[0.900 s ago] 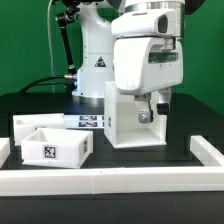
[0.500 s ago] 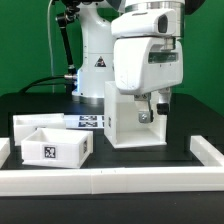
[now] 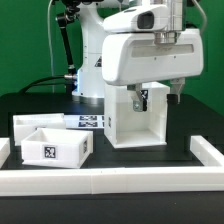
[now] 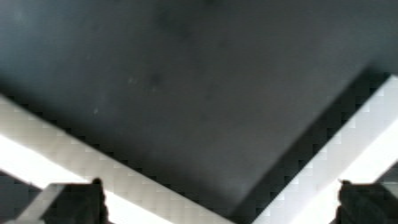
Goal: Assemble drawer
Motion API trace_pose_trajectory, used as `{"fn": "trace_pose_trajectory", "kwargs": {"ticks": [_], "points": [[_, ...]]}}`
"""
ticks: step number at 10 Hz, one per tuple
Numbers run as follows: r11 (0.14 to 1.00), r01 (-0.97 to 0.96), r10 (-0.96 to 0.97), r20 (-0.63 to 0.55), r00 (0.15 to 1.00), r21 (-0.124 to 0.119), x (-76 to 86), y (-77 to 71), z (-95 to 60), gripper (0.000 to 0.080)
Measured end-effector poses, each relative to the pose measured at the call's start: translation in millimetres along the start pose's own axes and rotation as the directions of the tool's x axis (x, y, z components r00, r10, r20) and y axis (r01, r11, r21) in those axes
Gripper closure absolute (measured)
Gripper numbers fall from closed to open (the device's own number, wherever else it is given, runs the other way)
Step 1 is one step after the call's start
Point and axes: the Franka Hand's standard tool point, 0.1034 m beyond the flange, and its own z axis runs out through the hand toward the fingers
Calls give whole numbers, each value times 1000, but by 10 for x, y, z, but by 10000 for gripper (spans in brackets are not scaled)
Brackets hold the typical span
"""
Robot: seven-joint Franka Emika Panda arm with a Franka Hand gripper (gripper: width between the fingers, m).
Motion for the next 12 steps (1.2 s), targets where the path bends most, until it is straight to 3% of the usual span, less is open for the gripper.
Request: {"fn": "trace_pose_trajectory", "kwargs": {"ticks": [5, 8, 10, 12], "points": [[936, -351, 351, 2, 936, 21, -45, -95, -37, 150], [934, -356, 356, 15, 934, 13, -302, -420, -210, 150], [940, -342, 342, 16, 939, 4, -497, -564, -350, 150], [936, -353, 353, 4, 936, -4, -589, -703, -501, 150]]}}
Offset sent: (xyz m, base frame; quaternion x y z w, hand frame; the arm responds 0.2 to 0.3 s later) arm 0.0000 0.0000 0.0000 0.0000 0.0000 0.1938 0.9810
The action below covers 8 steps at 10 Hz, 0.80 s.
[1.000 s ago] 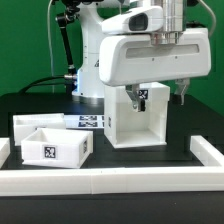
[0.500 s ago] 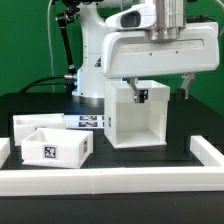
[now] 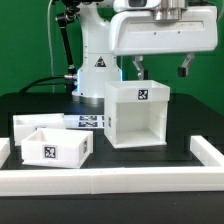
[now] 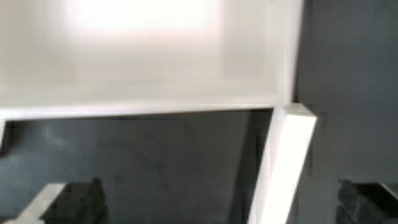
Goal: Assemble drawer
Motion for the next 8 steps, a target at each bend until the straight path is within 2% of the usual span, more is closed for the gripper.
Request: {"fn": "trace_pose_trajectory", "kwargs": {"ticks": [4, 5, 6, 8], "points": [[1000, 2, -2, 3, 1000, 1, -17, -1, 15, 150], [1000, -23, 23, 3, 1000, 11, -113, -4, 57, 150], [1000, -18, 18, 20, 1000, 8, -279, -38, 103, 150], [1000, -7, 7, 18, 1000, 9, -438, -69, 247, 150]]}}
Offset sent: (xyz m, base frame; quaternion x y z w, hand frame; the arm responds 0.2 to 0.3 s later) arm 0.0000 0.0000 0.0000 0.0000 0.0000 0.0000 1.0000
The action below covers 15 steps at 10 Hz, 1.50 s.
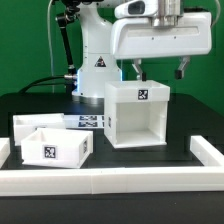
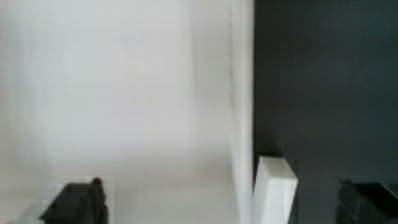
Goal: Assemble drawer
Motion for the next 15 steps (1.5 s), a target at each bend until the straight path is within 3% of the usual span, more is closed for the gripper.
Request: {"fn": "trace_pose_trajectory", "kwargs": {"ticks": [3, 5, 7, 8, 9, 10, 12, 15], "points": [[1000, 0, 0, 5, 1000, 6, -72, -23, 212, 150], [1000, 1, -1, 7, 1000, 8, -81, -39, 243, 150], [1000, 2, -3, 9, 1000, 8, -84, -38, 247, 405], [1000, 3, -3, 9, 1000, 8, -85, -38, 248, 405], [1000, 3, -3, 9, 1000, 8, -85, -38, 249, 588], [1000, 3, -3, 9, 1000, 8, -86, -38, 250, 716], [1000, 3, -3, 9, 1000, 8, -85, -38, 250, 763], [1000, 3, -3, 9, 1000, 8, -85, -38, 250, 763]]}}
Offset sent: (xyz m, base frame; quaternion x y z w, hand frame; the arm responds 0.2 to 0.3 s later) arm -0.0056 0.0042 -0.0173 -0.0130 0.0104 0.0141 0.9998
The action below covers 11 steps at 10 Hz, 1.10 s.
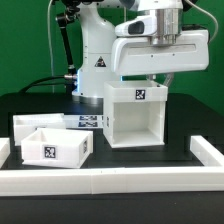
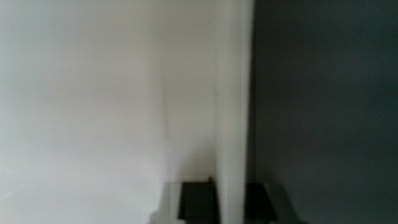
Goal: Assemble drawer
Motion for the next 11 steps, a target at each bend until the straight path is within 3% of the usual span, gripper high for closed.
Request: {"fn": "trace_pose_trajectory", "kwargs": {"ticks": [3, 4, 11], "points": [[1000, -1, 1, -1, 1000, 0, 12, 3, 1, 762], [1000, -14, 14, -7, 1000, 3, 110, 20, 4, 762], [995, -98, 101, -104, 989, 28, 1227, 239, 18, 762]]}}
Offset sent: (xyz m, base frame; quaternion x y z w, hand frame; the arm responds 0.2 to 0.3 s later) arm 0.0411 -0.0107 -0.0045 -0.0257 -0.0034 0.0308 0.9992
